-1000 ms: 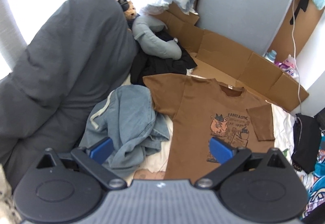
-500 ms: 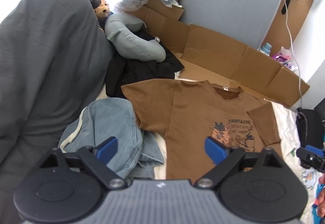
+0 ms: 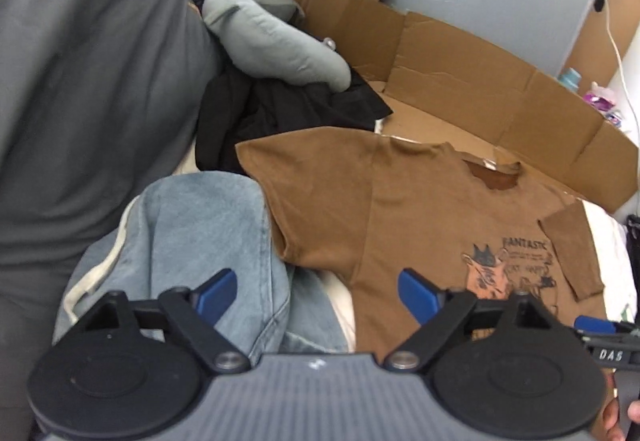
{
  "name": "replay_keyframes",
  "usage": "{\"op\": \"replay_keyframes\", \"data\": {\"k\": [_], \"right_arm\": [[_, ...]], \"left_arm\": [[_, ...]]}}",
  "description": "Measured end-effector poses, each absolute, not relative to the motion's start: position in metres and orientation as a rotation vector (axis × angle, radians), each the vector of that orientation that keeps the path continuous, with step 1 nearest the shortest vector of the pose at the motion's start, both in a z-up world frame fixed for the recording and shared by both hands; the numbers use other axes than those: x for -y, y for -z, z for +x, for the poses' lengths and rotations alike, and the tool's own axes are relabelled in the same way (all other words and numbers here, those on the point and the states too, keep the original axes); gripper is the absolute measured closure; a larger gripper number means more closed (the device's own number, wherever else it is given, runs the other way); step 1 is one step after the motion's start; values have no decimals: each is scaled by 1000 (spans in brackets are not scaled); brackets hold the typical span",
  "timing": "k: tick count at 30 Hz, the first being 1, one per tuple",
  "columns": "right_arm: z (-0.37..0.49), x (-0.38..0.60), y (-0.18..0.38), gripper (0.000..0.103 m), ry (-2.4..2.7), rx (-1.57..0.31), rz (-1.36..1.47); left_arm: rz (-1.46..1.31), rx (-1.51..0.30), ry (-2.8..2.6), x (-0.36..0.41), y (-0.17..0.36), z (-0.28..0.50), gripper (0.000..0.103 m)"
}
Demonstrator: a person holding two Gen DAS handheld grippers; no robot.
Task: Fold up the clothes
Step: 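Move both tools toward the shirt's unfolded side near the jeans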
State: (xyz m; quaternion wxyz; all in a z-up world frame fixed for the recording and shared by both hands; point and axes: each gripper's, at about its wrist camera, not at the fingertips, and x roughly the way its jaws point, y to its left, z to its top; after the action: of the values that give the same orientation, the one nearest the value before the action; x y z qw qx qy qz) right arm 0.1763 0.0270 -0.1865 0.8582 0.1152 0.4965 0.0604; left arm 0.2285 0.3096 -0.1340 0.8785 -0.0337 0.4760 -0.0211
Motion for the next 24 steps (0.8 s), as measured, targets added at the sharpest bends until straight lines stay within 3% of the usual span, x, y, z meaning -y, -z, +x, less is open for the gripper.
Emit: {"op": "replay_keyframes", "data": {"k": [4,10,16,21,24], "right_arm": [[191,-34,212,3,-120,-1048,239],[200,-49,233,5,-175,-1011,238],[207,-65,247,21,-213,-995,214],[212,-82,258,41,-249,-990,229],[212,-94,262,44,-272,-989,226]], "left_arm": [[-81,-989,27,-310,159,239,22],[-102,-947,36,-311,179,245,23],[-92,-937,-49,-308,207,246,42],[-131,-948,-54,-320,225,253,46],[-165,-931,-48,-327,230,256,48]]}}
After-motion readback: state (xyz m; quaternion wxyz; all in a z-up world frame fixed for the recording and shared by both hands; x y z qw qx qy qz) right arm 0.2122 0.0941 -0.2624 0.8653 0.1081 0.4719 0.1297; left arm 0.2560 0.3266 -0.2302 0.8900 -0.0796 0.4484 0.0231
